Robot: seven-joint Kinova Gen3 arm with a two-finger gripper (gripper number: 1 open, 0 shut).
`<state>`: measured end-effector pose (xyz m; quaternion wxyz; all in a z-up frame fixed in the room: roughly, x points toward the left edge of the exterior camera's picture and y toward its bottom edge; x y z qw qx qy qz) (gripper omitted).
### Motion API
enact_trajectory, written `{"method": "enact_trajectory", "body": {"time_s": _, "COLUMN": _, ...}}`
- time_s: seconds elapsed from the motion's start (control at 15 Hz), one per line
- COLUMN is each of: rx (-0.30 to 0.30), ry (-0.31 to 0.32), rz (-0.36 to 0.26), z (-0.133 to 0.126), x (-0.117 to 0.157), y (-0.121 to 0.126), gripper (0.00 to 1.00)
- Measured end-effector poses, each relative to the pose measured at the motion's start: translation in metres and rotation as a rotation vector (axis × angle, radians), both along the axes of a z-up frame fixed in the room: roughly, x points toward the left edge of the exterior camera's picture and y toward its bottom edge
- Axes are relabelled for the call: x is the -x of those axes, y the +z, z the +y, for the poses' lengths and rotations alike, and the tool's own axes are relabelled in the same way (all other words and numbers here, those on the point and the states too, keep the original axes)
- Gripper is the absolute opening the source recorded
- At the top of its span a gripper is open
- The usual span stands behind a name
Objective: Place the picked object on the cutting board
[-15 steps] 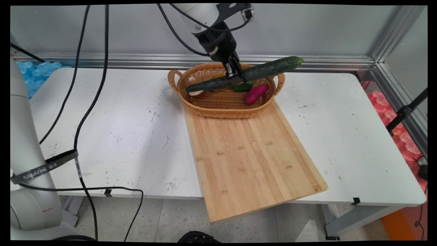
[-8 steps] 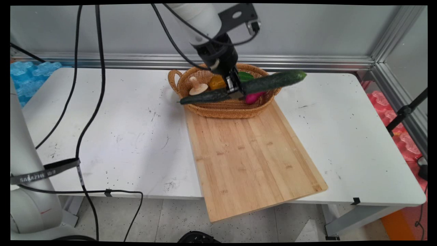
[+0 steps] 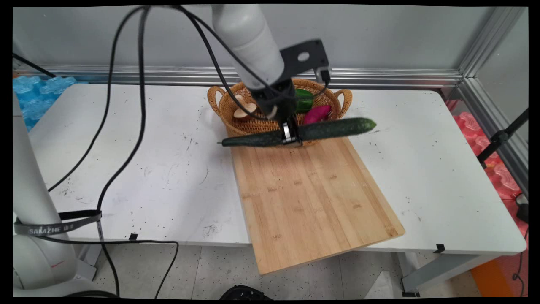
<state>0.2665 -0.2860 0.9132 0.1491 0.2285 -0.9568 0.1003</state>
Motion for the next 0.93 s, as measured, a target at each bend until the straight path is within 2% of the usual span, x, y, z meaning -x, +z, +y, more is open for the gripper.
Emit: {"method": "enact_trajectory", "body": {"time_s": 0.93, "rx": -0.045, "ry": -0.071, "rz": -0.097, "z": -0.007, "x": 0.026, "y": -0.077, "gripper": 0.0}}
